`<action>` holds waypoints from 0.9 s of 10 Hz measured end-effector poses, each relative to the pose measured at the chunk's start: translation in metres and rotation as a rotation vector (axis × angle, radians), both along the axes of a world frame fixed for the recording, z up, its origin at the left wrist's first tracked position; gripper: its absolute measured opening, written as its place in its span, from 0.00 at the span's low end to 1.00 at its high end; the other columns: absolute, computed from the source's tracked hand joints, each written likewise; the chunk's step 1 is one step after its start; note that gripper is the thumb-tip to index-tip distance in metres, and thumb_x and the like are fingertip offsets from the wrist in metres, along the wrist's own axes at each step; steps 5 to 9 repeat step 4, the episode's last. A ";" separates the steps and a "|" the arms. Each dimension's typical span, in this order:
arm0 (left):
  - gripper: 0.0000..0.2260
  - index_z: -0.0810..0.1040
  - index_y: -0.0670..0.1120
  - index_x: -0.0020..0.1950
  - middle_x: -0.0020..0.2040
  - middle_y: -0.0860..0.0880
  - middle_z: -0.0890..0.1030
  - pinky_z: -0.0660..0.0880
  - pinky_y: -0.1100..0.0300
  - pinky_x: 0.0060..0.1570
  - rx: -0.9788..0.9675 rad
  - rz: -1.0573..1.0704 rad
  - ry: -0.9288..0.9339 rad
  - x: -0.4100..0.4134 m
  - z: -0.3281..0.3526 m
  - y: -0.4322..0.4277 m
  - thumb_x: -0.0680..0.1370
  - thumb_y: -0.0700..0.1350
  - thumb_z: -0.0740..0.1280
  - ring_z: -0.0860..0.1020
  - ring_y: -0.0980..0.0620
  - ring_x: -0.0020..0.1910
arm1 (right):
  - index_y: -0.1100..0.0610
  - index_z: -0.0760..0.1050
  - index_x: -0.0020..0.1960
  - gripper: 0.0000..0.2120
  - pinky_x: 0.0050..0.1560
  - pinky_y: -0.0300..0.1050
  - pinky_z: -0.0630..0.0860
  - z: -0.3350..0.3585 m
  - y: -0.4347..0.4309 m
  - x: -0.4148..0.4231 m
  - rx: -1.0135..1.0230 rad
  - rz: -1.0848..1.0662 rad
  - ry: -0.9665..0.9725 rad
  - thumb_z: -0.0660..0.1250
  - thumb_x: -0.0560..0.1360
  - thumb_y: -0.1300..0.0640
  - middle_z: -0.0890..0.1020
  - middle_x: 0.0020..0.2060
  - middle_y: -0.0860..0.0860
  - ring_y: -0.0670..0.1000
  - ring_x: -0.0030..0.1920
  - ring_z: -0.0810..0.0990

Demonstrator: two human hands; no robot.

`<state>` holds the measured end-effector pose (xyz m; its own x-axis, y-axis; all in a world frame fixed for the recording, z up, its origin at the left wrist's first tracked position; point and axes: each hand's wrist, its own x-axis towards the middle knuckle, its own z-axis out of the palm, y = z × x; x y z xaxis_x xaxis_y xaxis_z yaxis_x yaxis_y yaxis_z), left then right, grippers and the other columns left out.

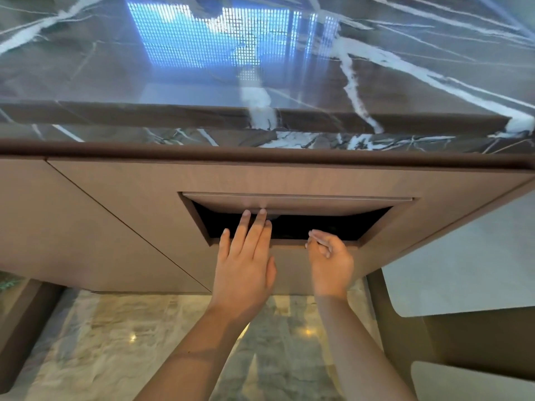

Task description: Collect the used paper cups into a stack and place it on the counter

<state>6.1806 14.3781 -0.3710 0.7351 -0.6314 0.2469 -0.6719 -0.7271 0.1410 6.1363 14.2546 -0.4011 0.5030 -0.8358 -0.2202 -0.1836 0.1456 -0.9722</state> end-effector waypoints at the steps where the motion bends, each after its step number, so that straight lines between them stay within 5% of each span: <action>1: 0.28 0.76 0.37 0.62 0.65 0.40 0.75 0.71 0.37 0.56 0.004 0.019 0.033 -0.008 0.006 0.003 0.63 0.40 0.77 0.73 0.38 0.64 | 0.51 0.77 0.46 0.07 0.41 0.25 0.70 0.006 0.006 -0.016 -0.150 0.120 0.082 0.65 0.74 0.62 0.79 0.39 0.44 0.36 0.39 0.76; 2: 0.29 0.77 0.36 0.61 0.65 0.39 0.75 0.72 0.36 0.54 -0.007 0.038 0.062 -0.019 0.014 0.007 0.61 0.40 0.78 0.74 0.37 0.63 | 0.52 0.77 0.50 0.06 0.44 0.30 0.69 0.018 0.009 -0.030 -0.328 0.245 0.192 0.65 0.74 0.59 0.80 0.49 0.47 0.37 0.43 0.75; 3: 0.28 0.77 0.36 0.60 0.65 0.39 0.75 0.73 0.35 0.52 -0.037 0.054 0.041 -0.029 0.024 0.015 0.61 0.39 0.77 0.74 0.37 0.62 | 0.57 0.77 0.54 0.09 0.51 0.38 0.71 0.037 0.009 -0.041 -0.635 0.381 0.277 0.65 0.74 0.59 0.79 0.52 0.52 0.48 0.51 0.76; 4: 0.23 0.78 0.36 0.59 0.63 0.39 0.76 0.72 0.34 0.52 -0.078 0.122 0.039 -0.040 0.041 0.023 0.64 0.41 0.69 0.75 0.37 0.61 | 0.61 0.78 0.52 0.10 0.52 0.50 0.74 0.059 0.015 -0.048 -0.967 0.497 0.291 0.69 0.71 0.63 0.81 0.49 0.56 0.58 0.51 0.78; 9: 0.23 0.78 0.36 0.59 0.63 0.39 0.76 0.72 0.34 0.52 -0.078 0.122 0.039 -0.040 0.041 0.023 0.64 0.41 0.69 0.75 0.37 0.61 | 0.61 0.78 0.52 0.10 0.52 0.50 0.74 0.059 0.015 -0.048 -0.967 0.497 0.291 0.69 0.71 0.63 0.81 0.49 0.56 0.58 0.51 0.78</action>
